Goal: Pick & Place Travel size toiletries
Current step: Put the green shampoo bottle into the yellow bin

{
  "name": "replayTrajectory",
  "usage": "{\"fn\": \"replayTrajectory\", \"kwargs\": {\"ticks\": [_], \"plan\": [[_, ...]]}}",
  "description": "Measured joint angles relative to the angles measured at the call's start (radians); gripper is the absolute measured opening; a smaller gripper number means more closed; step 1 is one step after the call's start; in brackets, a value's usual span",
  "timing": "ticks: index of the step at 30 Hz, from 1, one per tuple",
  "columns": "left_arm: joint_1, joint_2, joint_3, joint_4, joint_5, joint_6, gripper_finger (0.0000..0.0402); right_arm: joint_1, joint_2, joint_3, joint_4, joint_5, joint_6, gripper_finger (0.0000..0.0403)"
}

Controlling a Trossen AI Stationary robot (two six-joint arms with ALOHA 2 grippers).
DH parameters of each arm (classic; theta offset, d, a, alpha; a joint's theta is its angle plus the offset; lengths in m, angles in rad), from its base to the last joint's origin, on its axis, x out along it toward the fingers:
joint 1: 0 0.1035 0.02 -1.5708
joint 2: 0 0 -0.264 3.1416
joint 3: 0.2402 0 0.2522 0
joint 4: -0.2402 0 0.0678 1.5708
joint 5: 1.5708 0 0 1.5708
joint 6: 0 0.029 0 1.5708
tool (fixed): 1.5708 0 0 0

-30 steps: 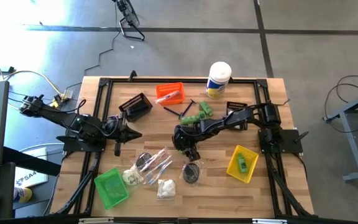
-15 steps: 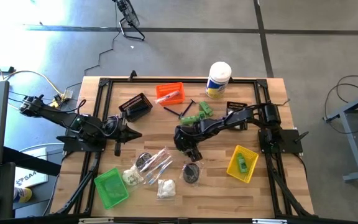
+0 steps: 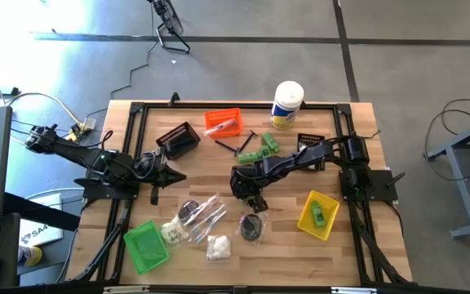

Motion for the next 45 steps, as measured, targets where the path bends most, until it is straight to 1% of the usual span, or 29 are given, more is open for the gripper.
{"fn": "replayTrajectory", "kwargs": {"ticks": [3,11,22,35,40,45], "plan": [[0.0,0.0,0.0,0.0,0.0,0.0,0.0,0.0,0.0,0.0,0.0,0.003,0.002,0.0258],[0.0,0.0,-0.001,0.0,0.0,0.0,0.0,-0.001,0.0,0.0,0.0,0.004,0.002,0.0211],[0.0,0.0,-0.001,0.0,0.0,0.0,0.0,-0.001,0.0,0.0,0.003,0.007,0.029,0.0173],[0.0,0.0,-0.001,0.0,0.0,0.0,0.0,-0.001,-0.015,-0.002,0.005,0.006,0.059,0.0167],[0.0,0.0,-0.001,0.0,0.0,0.0,0.0,-0.002,-0.074,-0.002,0.015,0.039,0.067,0.0166],[0.0,0.0,0.0,-0.004,0.0,0.0,0.0,-0.01,-0.165,-0.001,0.022,0.082,0.154,0.0163]]}}
